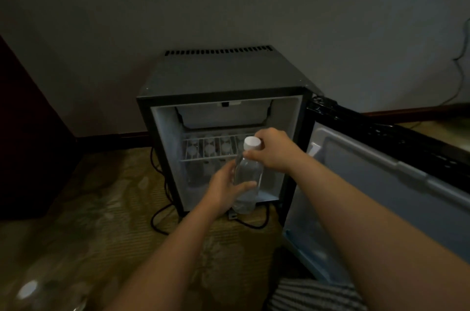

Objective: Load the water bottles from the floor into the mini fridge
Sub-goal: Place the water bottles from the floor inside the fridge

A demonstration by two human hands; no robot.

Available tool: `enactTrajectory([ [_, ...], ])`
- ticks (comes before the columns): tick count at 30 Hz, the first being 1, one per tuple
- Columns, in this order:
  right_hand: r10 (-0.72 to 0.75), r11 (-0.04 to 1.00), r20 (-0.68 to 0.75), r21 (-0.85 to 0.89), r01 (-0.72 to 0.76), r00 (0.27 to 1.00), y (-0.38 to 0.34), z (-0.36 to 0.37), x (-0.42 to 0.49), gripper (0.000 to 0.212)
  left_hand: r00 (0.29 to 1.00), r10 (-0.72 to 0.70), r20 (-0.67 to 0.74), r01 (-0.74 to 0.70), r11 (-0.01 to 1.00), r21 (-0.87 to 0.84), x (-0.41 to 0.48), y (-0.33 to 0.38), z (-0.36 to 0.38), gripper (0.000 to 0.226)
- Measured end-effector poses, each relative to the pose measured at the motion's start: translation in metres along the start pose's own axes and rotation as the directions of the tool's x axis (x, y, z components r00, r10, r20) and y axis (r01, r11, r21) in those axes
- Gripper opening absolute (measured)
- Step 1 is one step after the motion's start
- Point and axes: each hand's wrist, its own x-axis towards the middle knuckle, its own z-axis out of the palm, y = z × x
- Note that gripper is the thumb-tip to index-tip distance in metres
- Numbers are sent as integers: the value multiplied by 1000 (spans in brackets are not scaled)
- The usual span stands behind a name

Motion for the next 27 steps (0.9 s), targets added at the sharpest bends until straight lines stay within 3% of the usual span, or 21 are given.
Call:
enactTrajectory([
  [8,105,985,84,-147,-92,991,22,37,41,34,991,-110,76,116,990,-81,31,-52,10,62],
  [11,134,972,102,-206,-111,986,28,45,51,36,985,-118,124,131,985,-109,37,-61,16,52],
  [18,184,942,144,-308,-133,972,31,57,83,33,981,-142,133,157,982,-109,66,-93,23,65],
  [27,301,941,-48,-149,-305,952,65,103,114,37,941,-319,110,337,905,-259,103,-132,30,31],
])
